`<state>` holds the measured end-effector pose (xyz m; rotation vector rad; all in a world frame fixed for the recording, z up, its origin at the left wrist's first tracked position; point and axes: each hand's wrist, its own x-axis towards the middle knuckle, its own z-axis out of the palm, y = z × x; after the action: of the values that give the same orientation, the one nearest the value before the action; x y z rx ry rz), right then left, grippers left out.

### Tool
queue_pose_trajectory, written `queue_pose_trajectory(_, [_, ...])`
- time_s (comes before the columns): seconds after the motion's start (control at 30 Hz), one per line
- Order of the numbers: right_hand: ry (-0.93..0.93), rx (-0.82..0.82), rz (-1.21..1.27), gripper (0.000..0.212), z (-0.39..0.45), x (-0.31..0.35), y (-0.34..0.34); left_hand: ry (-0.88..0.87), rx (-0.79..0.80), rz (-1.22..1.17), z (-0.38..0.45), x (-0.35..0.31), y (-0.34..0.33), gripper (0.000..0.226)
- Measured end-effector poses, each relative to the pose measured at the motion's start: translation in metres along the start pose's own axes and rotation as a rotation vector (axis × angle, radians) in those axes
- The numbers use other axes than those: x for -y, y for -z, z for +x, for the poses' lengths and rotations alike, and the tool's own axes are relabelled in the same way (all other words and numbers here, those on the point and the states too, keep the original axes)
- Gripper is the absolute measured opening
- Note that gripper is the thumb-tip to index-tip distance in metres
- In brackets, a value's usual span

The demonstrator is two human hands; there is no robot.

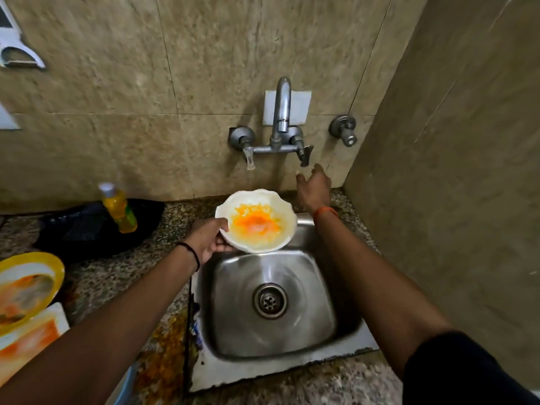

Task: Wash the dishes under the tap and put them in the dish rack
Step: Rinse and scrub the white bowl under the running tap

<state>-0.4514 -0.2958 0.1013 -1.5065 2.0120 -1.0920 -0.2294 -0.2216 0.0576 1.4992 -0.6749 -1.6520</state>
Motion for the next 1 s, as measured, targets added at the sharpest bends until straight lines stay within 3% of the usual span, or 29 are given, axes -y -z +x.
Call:
queue_pose_trajectory(0.1, [0.025,0.001,-0.094,0.037,0.024,0.013,0.002,-0.016,-0.013,0.002,0.001,-0.008,-0.014,0.031])
queue_pose_trajectory(0.4, [0.076,0.031,-0.305,0.041,0.049,0.007,-0.004,-0.039,-0.008,-0.002,0.01,-0.016,-0.03,0.034])
queue_pose_trajectory(0.5, [0.08,0.036,-0.262,0.039,0.054,0.004,-0.005,-0.033,-0.018,-0.011,0.012,-0.014,-0.033,0.033])
queue_pose_trajectory(0.8, [-0.142,0.123,0.109,0.04,0.049,0.006,-0.005,-0.034,-0.043,-0.033,0.017,-0.004,-0.035,0.032])
queue_pose_trajectory(0.9, [-0.038,0.089,-0.155,0.043,0.015,0.003,-0.008,-0.029,-0.059,-0.039,0.02,-0.001,-0.033,0.033])
queue_pose_trajectory(1.0, [0.278,0.147,-0.416,0.047,-0.046,-0.01,-0.023,-0.012,-0.047,-0.053,0.023,0.003,-0.033,0.027])
